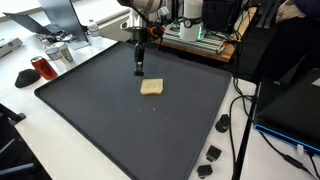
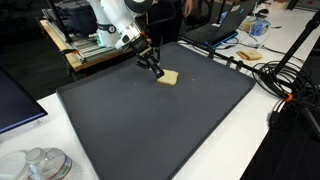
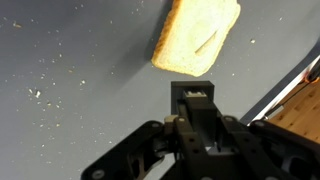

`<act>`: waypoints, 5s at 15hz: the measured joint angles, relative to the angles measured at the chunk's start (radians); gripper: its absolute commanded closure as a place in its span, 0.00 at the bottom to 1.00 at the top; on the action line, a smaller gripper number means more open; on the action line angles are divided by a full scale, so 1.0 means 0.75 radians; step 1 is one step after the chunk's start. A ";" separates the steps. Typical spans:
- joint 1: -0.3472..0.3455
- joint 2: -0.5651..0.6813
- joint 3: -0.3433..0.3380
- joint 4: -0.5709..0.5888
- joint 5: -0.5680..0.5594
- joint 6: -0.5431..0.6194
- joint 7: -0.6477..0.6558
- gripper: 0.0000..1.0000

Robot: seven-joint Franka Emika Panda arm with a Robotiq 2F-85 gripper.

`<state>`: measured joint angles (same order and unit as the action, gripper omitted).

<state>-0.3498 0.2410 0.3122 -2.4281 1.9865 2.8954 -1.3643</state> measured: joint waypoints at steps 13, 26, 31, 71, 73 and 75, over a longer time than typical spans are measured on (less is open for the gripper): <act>0.320 -0.226 -0.025 -0.022 0.634 0.480 -0.474 0.95; 0.314 -0.228 -0.032 -0.082 0.658 0.281 -0.409 0.95; 0.305 -0.225 -0.024 -0.146 0.654 0.273 -0.200 0.95; 0.321 -0.295 -0.148 -0.424 -2.048 0.287 2.209 0.95; 0.321 -0.281 -0.202 -0.422 -2.270 0.289 2.317 0.95; 0.333 -0.294 -0.277 -0.417 -2.498 0.280 2.419 0.95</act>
<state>-0.0998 0.0208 0.1048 -2.7407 0.1129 3.1052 0.4500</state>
